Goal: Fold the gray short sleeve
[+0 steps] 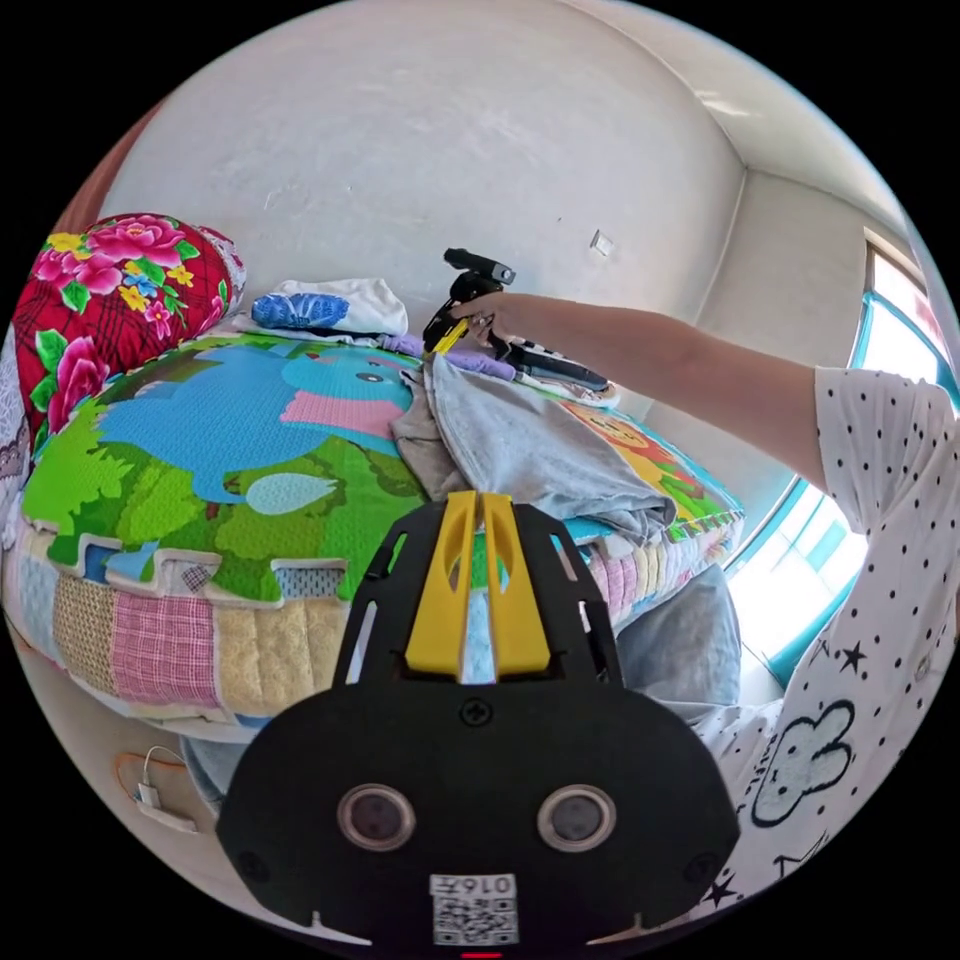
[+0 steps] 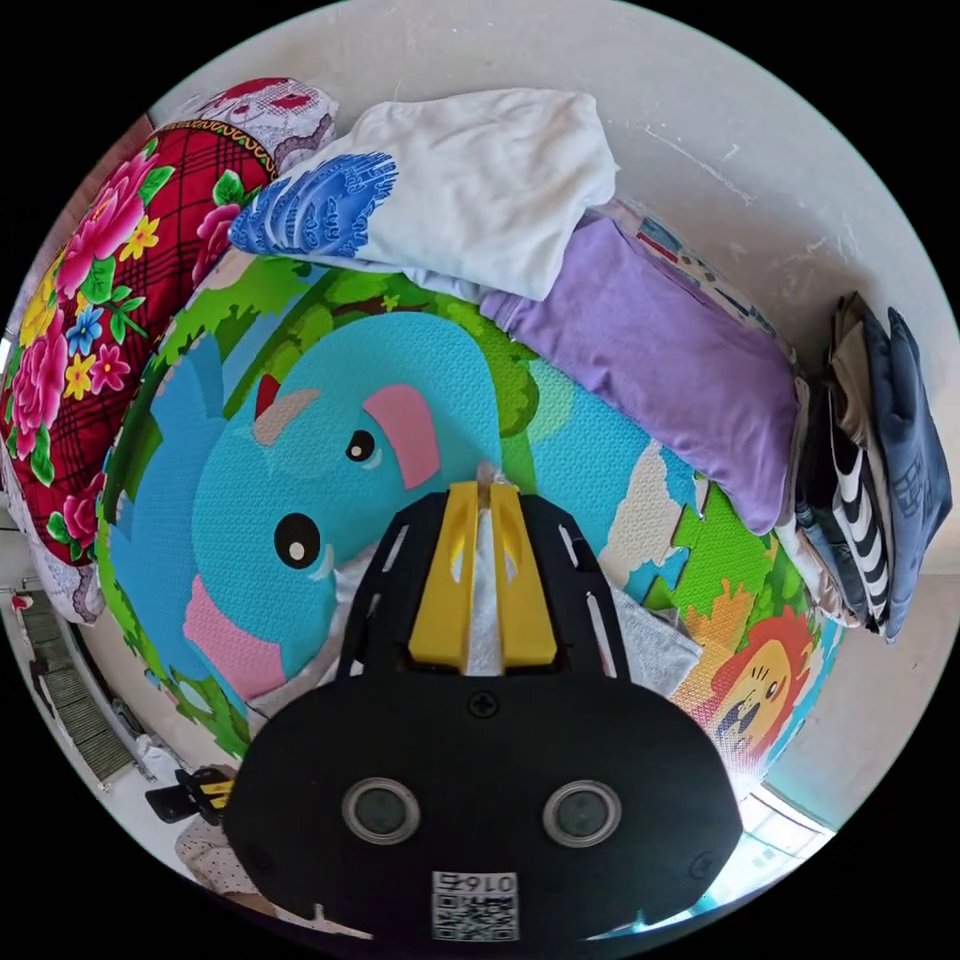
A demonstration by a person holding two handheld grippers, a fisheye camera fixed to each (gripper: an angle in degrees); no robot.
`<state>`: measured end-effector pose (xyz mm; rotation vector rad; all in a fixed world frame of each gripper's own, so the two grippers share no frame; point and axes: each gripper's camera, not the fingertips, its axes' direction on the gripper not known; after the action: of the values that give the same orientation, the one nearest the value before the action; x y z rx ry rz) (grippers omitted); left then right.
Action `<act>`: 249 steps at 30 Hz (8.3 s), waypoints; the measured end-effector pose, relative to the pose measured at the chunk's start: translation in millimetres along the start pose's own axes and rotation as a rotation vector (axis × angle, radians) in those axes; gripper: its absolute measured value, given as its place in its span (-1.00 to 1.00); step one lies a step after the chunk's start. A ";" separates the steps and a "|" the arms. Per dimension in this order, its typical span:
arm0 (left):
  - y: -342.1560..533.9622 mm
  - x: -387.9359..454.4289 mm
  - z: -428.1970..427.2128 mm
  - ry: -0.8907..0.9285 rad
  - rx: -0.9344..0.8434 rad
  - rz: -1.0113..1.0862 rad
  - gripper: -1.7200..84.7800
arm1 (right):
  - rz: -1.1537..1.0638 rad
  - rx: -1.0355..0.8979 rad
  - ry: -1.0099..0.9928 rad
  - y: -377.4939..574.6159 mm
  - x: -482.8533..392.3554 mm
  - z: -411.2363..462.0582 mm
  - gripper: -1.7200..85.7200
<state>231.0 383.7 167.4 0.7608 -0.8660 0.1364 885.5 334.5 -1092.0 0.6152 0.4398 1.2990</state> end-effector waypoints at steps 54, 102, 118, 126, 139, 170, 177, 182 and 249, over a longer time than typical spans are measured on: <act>-19.7 22.3 16.8 -0.116 -0.111 -0.050 -0.91 | -0.210 0.785 0.076 993.3 -72.2 -256.9 -0.68; 42.8 279.6 19.8 -0.320 0.138 0.338 -0.81 | 0.009 0.740 -0.383 910.3 166.5 -96.6 -0.85; 117.4 421.3 238.6 0.002 -0.277 0.506 -0.77 | 0.403 0.263 -0.609 626.1 294.5 172.5 -0.80; 146.6 443.7 259.0 0.024 -0.267 0.508 -0.97 | 0.408 0.245 -0.592 591.3 300.2 236.2 -0.90; 182.7 486.2 291.7 -0.032 -0.235 0.550 -0.71 | 0.385 0.245 -0.585 551.7 299.8 313.8 -0.95; 213.4 514.1 331.1 -0.043 -0.283 0.569 -0.95 | 0.337 0.260 -0.590 488.7 282.8 366.2 -0.96; 211.0 522.0 324.5 -0.084 -0.294 0.652 -0.73 | 0.341 0.258 -0.587 477.8 277.5 363.5 -0.96; 218.2 524.1 333.6 -0.215 -0.322 0.700 -0.77 | 0.348 0.260 -0.591 469.6 273.6 357.0 -0.96; -1.7 32.1 17.9 -0.088 -0.104 -0.031 -0.85 | -0.157 0.218 -0.158 149.1 -39.7 30.6 -0.84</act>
<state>241.3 364.8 197.2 0.6865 -0.9375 0.0306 783.7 312.5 -974.1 0.8434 0.4930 1.0523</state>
